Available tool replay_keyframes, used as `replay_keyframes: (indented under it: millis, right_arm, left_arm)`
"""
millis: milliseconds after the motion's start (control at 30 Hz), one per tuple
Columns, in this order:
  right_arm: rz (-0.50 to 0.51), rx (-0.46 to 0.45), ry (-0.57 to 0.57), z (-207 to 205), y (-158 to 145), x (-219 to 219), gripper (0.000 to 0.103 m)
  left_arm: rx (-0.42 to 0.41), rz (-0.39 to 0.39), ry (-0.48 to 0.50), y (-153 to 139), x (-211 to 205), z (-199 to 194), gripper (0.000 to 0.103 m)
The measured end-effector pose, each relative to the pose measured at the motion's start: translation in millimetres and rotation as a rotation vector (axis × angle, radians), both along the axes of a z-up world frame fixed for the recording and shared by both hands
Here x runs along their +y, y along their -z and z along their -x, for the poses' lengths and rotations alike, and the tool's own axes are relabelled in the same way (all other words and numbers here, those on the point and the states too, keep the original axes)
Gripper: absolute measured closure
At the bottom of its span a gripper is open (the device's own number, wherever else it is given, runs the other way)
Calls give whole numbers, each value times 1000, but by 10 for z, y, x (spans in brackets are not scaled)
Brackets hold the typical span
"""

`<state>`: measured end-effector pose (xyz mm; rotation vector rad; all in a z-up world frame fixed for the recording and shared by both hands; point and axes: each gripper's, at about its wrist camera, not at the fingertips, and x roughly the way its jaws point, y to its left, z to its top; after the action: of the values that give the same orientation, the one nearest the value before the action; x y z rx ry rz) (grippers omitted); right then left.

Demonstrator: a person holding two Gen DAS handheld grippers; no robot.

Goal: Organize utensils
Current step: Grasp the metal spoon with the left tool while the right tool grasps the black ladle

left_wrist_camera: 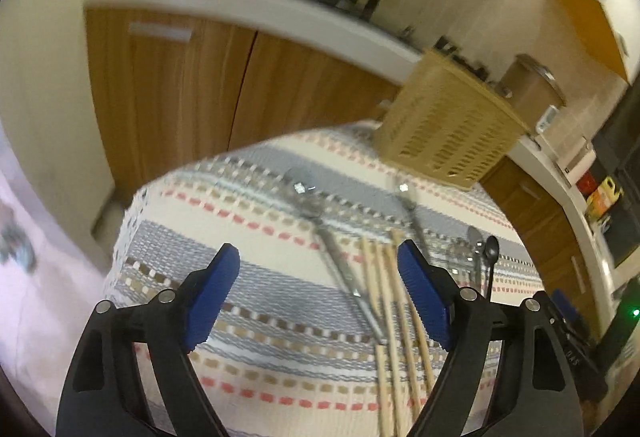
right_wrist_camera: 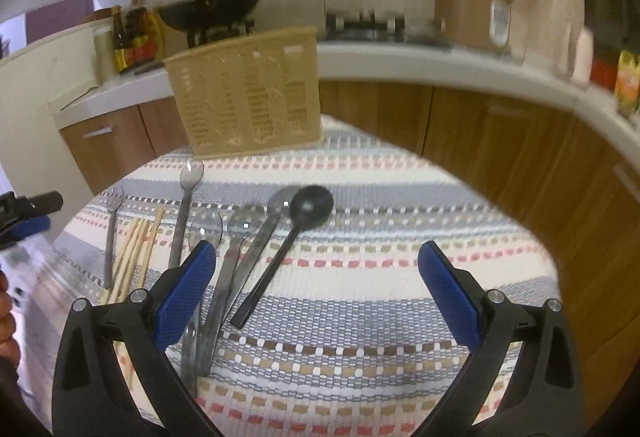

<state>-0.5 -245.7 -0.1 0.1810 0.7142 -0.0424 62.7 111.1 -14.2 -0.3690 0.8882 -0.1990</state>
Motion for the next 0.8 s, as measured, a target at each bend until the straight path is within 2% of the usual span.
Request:
replay_keyframes:
  millis: [33, 133, 200, 400, 467, 533, 567, 700, 800]
  right_arm:
    - [-41, 36, -8, -91, -10, -60, 12]
    - [-151, 179, -41, -463, -8, -220, 26]
    - [-177, 258, -45, -709, 13, -281, 33]
    - [-230, 454, -27, -1205, 271, -305, 54]
    - [-228, 466, -10, -1230, 310, -284, 56]
    - [-214, 468, -8, -1257, 293, -244, 60]
    - [-213, 479, -2, -1272, 306, -225, 65]
    - [-163, 496, 13, -1325, 317, -124, 66]
    - [-110, 506, 24, -1387, 329, -40, 66]
  left_arm:
    - [33, 12, 19, 40, 15, -83, 24]
    - [117, 46, 44, 173, 18, -426, 25]
    - [164, 43, 44, 245, -45, -652, 27]
    - [221, -19, 56, 345, -294, -982, 39]
    - [220, -52, 55, 348, -345, -1032, 40]
    - [227, -76, 65, 346, -383, -1075, 46]
    - [232, -82, 67, 350, -386, -1101, 47]
    - [251, -112, 75, 343, -446, -1199, 47]
    - [258, -168, 70, 343, -570, -1290, 48]
